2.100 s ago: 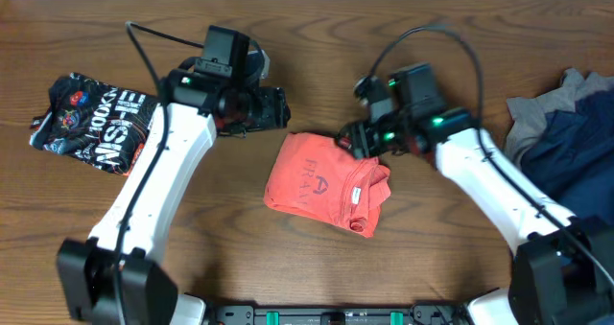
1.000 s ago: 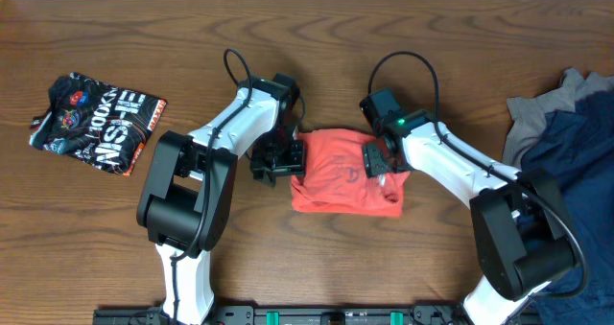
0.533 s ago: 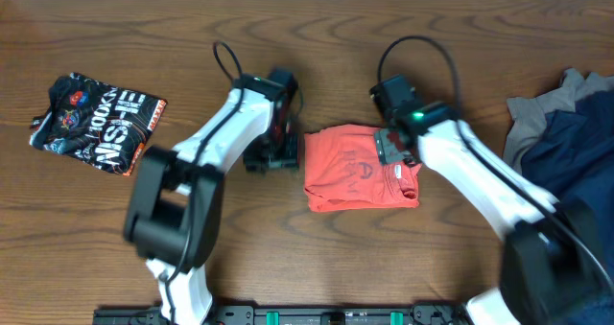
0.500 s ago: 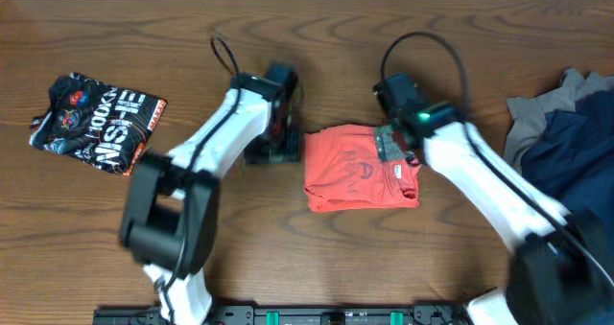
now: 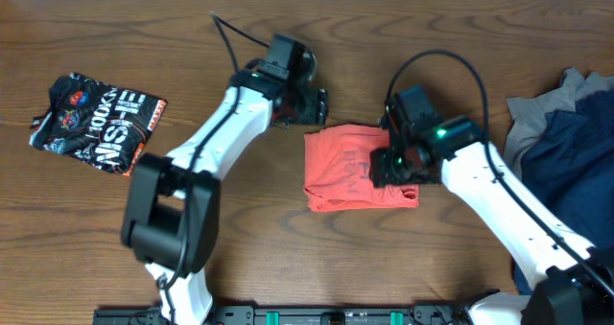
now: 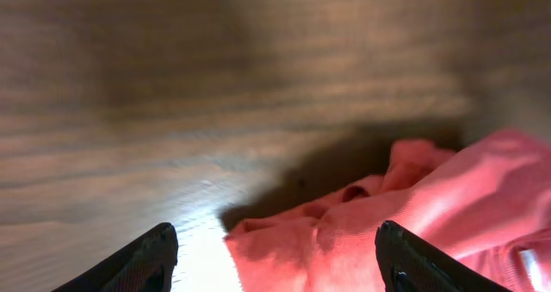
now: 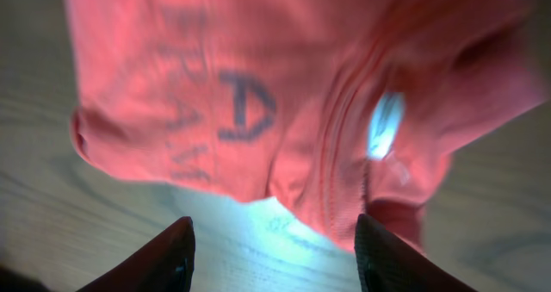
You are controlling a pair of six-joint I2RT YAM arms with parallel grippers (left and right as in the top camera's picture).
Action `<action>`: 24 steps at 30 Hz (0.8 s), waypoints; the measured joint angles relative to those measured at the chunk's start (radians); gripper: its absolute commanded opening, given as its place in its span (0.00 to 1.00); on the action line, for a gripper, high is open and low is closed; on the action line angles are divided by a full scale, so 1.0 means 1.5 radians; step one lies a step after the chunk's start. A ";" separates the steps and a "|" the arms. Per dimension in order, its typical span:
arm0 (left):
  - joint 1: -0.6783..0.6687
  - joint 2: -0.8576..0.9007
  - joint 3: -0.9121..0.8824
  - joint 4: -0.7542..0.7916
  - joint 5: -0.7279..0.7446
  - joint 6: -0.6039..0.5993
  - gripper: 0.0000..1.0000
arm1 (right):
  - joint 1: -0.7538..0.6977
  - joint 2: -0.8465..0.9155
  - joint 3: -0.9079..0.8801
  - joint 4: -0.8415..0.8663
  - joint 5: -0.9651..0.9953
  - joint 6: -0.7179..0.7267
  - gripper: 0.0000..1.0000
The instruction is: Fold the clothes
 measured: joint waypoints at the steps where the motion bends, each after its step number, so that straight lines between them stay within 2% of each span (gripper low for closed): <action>1: -0.005 0.010 0.000 -0.005 0.005 0.001 0.75 | 0.001 0.001 -0.013 0.006 -0.005 0.003 0.59; 7: -0.042 0.055 -0.001 -0.065 0.018 0.016 0.75 | 0.001 0.002 -0.127 0.081 -0.012 0.023 0.59; 10: -0.052 0.064 -0.001 -0.130 0.013 0.021 0.74 | -0.005 0.002 -0.172 0.111 0.027 0.041 0.59; 11: -0.053 0.065 -0.001 -0.160 0.011 0.021 0.71 | -0.011 0.002 -0.183 0.121 0.050 0.050 0.58; 15: -0.054 0.068 -0.002 -0.281 0.012 0.021 0.68 | -0.048 0.002 -0.200 0.179 0.139 0.067 0.60; 18: -0.054 0.069 -0.003 -0.368 0.012 0.005 0.68 | -0.080 0.002 -0.201 0.264 0.189 0.061 0.59; 24: -0.057 0.071 -0.006 -0.453 0.007 -0.063 0.68 | -0.123 0.002 -0.200 0.391 0.204 0.011 0.61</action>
